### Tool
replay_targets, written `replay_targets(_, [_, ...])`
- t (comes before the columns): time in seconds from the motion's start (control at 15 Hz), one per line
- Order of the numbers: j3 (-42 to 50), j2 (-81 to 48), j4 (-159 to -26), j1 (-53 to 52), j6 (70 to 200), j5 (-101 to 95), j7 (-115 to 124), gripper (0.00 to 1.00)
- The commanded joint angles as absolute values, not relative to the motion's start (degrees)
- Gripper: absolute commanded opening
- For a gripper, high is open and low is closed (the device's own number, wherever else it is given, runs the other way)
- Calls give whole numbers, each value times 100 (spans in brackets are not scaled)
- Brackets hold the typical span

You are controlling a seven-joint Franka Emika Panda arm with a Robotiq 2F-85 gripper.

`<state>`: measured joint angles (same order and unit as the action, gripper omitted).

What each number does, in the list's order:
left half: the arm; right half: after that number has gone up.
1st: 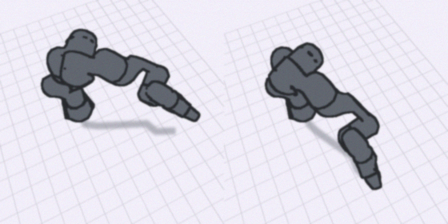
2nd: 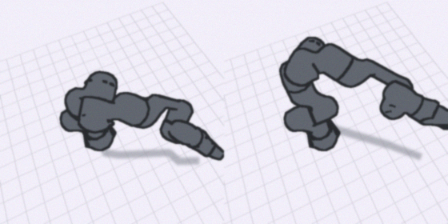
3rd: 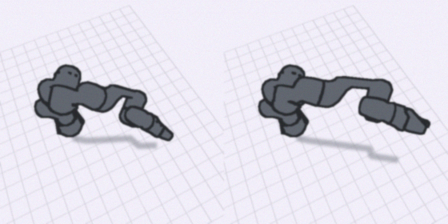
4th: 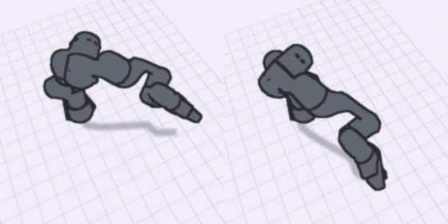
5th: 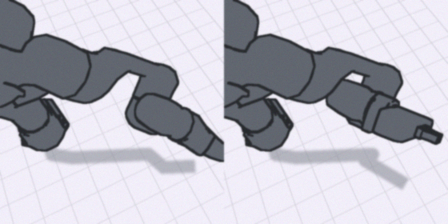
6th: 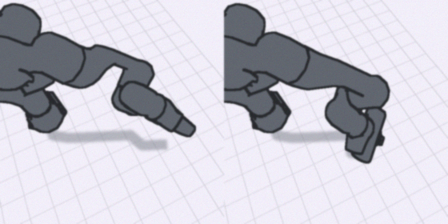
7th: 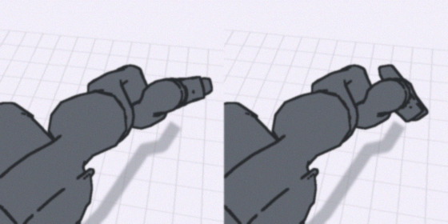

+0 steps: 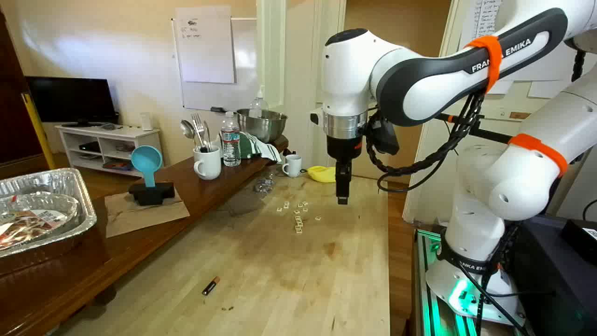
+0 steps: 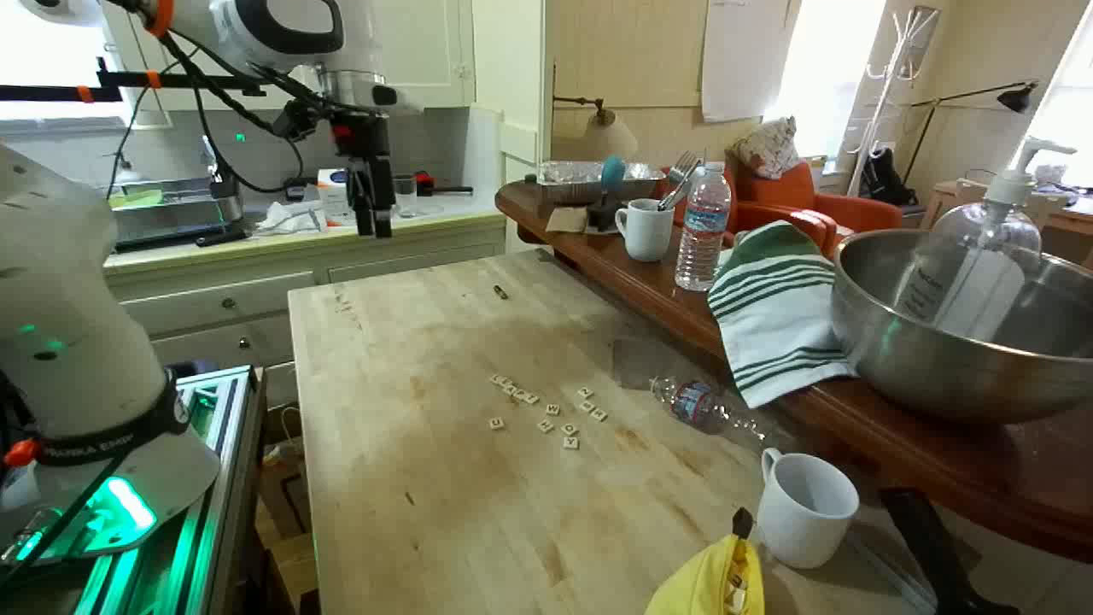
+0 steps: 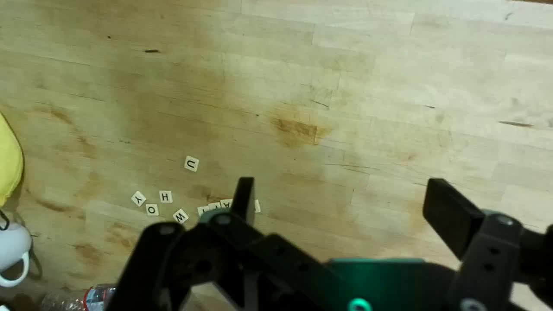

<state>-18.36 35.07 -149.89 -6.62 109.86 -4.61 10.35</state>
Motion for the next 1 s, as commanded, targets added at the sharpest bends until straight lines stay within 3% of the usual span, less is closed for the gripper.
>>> replay_targets(0.0, [-1700, 3475, -14980, -814, 10970, -545, 1113, 100])
replay_targets(0.6, [-1531, 3345, -15012, -634, 11008, -635, 1110, 100])
replay_targets(0.93, [-730, 3222, -15472, -390, 12185, -917, 477, 100])
